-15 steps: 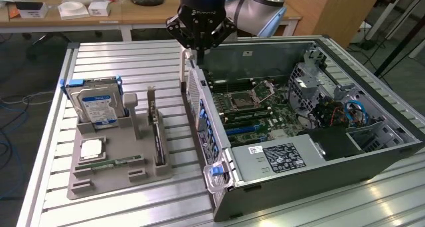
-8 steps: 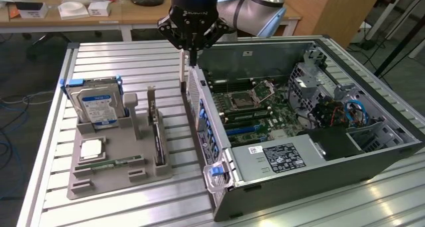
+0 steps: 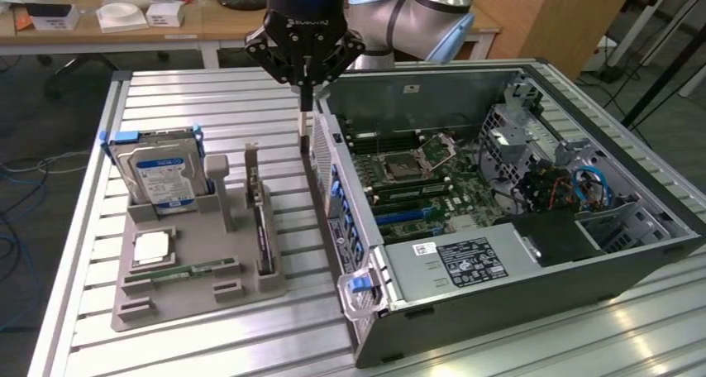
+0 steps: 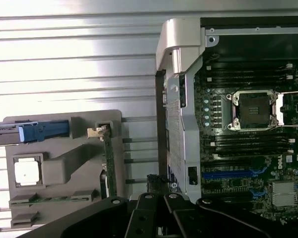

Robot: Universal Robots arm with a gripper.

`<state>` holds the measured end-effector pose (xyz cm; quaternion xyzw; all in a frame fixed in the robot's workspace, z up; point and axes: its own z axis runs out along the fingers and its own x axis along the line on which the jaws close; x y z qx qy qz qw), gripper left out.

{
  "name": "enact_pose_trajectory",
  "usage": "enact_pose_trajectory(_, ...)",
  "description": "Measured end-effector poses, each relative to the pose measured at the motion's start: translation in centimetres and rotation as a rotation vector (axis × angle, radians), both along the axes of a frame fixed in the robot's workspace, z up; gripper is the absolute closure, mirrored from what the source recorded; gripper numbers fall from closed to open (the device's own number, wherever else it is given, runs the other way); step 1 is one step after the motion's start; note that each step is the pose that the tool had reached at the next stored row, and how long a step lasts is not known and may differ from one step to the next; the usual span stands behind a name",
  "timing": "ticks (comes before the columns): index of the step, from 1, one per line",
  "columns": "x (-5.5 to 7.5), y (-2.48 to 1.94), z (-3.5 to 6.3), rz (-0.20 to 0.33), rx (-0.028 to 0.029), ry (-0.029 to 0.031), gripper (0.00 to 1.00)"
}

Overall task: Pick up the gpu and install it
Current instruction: 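Reach for the gpu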

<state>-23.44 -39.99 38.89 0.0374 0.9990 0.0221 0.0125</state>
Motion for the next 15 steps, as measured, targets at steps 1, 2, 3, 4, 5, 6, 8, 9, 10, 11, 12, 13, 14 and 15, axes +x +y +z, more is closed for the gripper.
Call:
enact_pose_trajectory(1, -0.2, -0.01, -0.01, 0.000, 0.0000, 0.0000, 0.89)
enact_pose_trajectory(2, -0.5, -0.02, -0.01, 0.000, 0.0000, 0.0000, 0.89)
enact_pose_trajectory(3, -0.7, -0.03, -0.02, 0.000, 0.0000, 0.0000, 0.89)
enact_pose_trajectory(4, -1.0, -0.04, -0.03, 0.000, -0.0001, 0.0000, 0.89)
enact_pose_trajectory(5, -1.2, -0.05, -0.04, 0.000, 0.0000, 0.0000, 0.89)
enact_pose_trajectory(6, -1.5, -0.06, -0.04, 0.000, -0.0001, 0.0000, 0.89)
enact_pose_trajectory(8, -1.9, -0.08, -0.06, 0.000, 0.0000, -0.0001, 0.89)
enact_pose_trajectory(9, -2.2, -0.09, -0.06, 0.000, -0.0001, 0.0001, 0.89)
enact_pose_trajectory(10, -2.5, -0.10, -0.08, 0.000, 0.0000, 0.0000, 0.89)
enact_pose_trajectory(11, -2.7, -0.11, -0.08, 0.000, 0.0000, 0.0000, 0.89)
enact_pose_trajectory(12, -2.9, -0.12, -0.09, 0.000, 0.0000, 0.0000, 0.89)
enact_pose_trajectory(13, -3.2, -0.13, -0.10, 0.000, 0.0000, 0.0000, 0.89)
enact_pose_trajectory(14, -3.4, -0.15, -0.11, 0.000, 0.0000, 0.0000, 0.89)
enact_pose_trajectory(15, -3.7, -0.16, -0.11, 0.000, 0.0000, 0.0000, 0.89)
